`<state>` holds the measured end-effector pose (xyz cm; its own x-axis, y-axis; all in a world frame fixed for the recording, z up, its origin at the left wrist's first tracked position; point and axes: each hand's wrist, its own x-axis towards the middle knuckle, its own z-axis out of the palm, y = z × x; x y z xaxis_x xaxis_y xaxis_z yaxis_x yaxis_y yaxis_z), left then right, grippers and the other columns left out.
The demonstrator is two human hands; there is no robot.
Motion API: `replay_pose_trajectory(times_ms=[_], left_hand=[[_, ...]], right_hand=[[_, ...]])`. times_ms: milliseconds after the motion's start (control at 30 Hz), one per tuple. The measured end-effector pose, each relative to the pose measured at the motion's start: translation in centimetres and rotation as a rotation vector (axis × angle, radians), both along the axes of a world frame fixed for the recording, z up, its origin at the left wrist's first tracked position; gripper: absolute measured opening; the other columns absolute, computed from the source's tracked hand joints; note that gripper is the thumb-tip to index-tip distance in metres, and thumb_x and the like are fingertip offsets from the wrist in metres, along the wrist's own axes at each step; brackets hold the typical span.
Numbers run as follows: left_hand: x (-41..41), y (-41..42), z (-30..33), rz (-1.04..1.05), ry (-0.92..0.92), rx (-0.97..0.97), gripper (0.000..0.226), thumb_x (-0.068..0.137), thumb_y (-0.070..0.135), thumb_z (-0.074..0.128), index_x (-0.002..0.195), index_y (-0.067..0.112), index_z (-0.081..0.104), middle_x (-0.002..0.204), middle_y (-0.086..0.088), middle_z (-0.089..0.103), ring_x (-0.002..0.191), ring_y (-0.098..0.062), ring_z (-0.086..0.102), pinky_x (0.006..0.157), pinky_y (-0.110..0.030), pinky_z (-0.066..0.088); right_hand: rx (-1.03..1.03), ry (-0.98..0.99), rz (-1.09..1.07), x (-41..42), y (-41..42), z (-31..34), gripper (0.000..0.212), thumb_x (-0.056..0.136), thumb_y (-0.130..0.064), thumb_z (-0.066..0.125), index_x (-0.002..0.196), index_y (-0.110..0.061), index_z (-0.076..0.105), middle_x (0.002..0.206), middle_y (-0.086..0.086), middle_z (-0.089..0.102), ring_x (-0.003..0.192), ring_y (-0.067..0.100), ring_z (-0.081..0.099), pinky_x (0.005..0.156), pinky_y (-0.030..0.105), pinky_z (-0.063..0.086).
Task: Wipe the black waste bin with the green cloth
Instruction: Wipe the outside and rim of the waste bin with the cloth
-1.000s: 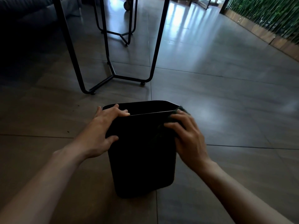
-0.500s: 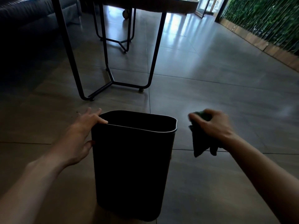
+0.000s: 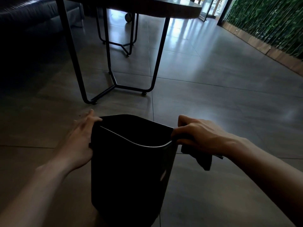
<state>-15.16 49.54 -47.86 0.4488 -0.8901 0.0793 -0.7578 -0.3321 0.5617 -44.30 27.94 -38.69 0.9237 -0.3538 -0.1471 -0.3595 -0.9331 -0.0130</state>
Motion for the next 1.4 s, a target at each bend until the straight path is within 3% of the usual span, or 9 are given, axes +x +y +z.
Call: replay_pose_trajectory(times_ms=[100, 233, 467, 600, 767, 1000, 1200, 1300, 1400], left_hand=[[-1.1, -0.5, 2.0, -0.023, 0.015, -0.234, 0.078, 0.074, -0.009, 0.059, 0.137, 0.033, 0.044, 0.164, 0.005, 0.029, 0.152, -0.013, 0.024, 0.124, -0.033, 0.017], [-3.8, -0.6, 4.7, -0.207, 0.172, -0.500, 0.060, 0.081, 0.018, 0.054, 0.139, 0.033, 0.051, 0.154, 0.019, 0.042, 0.145, -0.002, 0.035, 0.116, -0.020, 0.029], [-5.1, -1.4, 3.0, -0.302, 0.024, -0.359, 0.067, 0.086, 0.021, 0.075, 0.143, 0.039, 0.047, 0.153, 0.019, 0.041, 0.149, -0.004, 0.029, 0.122, -0.044, 0.028], [-4.3, -1.4, 2.8, -0.269, 0.050, -0.366, 0.065, 0.084, 0.020, 0.076, 0.140, 0.041, 0.049, 0.149, 0.021, 0.046, 0.147, -0.003, 0.032, 0.119, -0.045, 0.034], [-4.1, -2.0, 2.6, -0.256, 0.073, -0.351, 0.062, 0.085, 0.017, 0.075, 0.137, 0.039, 0.049, 0.148, 0.019, 0.044, 0.146, -0.006, 0.033, 0.119, -0.042, 0.033], [-3.6, -2.2, 2.9, -0.265, 0.168, -0.314, 0.073, 0.085, -0.006, 0.065, 0.140, 0.041, 0.051, 0.153, 0.021, 0.043, 0.149, 0.000, 0.025, 0.123, -0.038, 0.026], [-3.7, -1.9, 3.2, -0.248, 0.204, -0.314, 0.064, 0.088, 0.001, 0.070, 0.137, 0.040, 0.055, 0.149, 0.021, 0.047, 0.147, 0.005, 0.028, 0.121, -0.028, 0.025], [-3.7, -1.8, 3.2, -0.237, 0.202, -0.323, 0.063, 0.088, 0.001, 0.070, 0.136, 0.039, 0.055, 0.149, 0.021, 0.048, 0.147, 0.005, 0.028, 0.121, -0.025, 0.024], [-3.5, -1.7, 3.4, -0.238, 0.201, -0.313, 0.063, 0.088, 0.002, 0.070, 0.136, 0.040, 0.055, 0.148, 0.022, 0.049, 0.146, 0.005, 0.029, 0.120, -0.024, 0.025]], right_hand=[[-0.002, -0.045, -0.020, 0.8, 1.4, 0.7, 0.024, 0.098, -0.056, 0.050, 0.120, -0.049, 0.058, 0.101, -0.009, 0.043, 0.071, 0.009, 0.045, 0.058, 0.026, 0.034], [-0.012, -0.078, -0.081, 3.0, 2.4, 2.0, 0.023, 0.097, -0.060, 0.051, 0.115, -0.049, 0.059, 0.096, -0.011, 0.043, 0.079, 0.015, 0.055, 0.059, 0.030, 0.037], [-0.111, -0.130, -0.146, 5.7, 3.4, 2.1, 0.026, 0.100, -0.054, 0.051, 0.120, -0.042, 0.062, 0.102, -0.006, 0.045, 0.079, 0.016, 0.048, 0.063, 0.031, 0.036], [0.059, -0.580, -0.218, 4.3, 4.2, 0.3, 0.022, 0.099, -0.036, 0.061, 0.118, -0.027, 0.069, 0.104, -0.003, 0.054, 0.087, 0.018, 0.058, 0.074, 0.042, 0.054], [0.066, -1.084, -0.132, 5.0, 7.8, -3.1, 0.020, 0.098, -0.027, 0.061, 0.115, -0.017, 0.067, 0.104, 0.001, 0.052, 0.090, 0.016, 0.056, 0.075, 0.022, 0.047], [-0.253, -0.681, 0.108, 4.9, 11.9, -12.3, 0.048, 0.096, -0.044, 0.061, 0.141, -0.030, 0.052, 0.151, 0.007, 0.044, 0.146, 0.035, 0.037, 0.114, 0.054, 0.038], [-0.521, -0.331, 0.655, 0.1, 13.4, -18.0, 0.035, 0.109, -0.021, 0.042, 0.142, -0.030, 0.051, 0.152, 0.003, 0.045, 0.145, 0.031, 0.040, 0.118, 0.051, 0.038], [-0.439, -0.459, 0.618, 0.8, 11.9, -16.0, 0.030, 0.108, -0.019, 0.048, 0.134, -0.031, 0.059, 0.146, 0.005, 0.050, 0.141, 0.031, 0.047, 0.114, 0.048, 0.042], [-0.314, -0.680, 0.298, 4.1, 9.6, -11.7, 0.037, 0.102, -0.030, 0.061, 0.139, -0.030, 0.055, 0.150, 0.010, 0.046, 0.145, 0.035, 0.041, 0.115, 0.054, 0.037]])
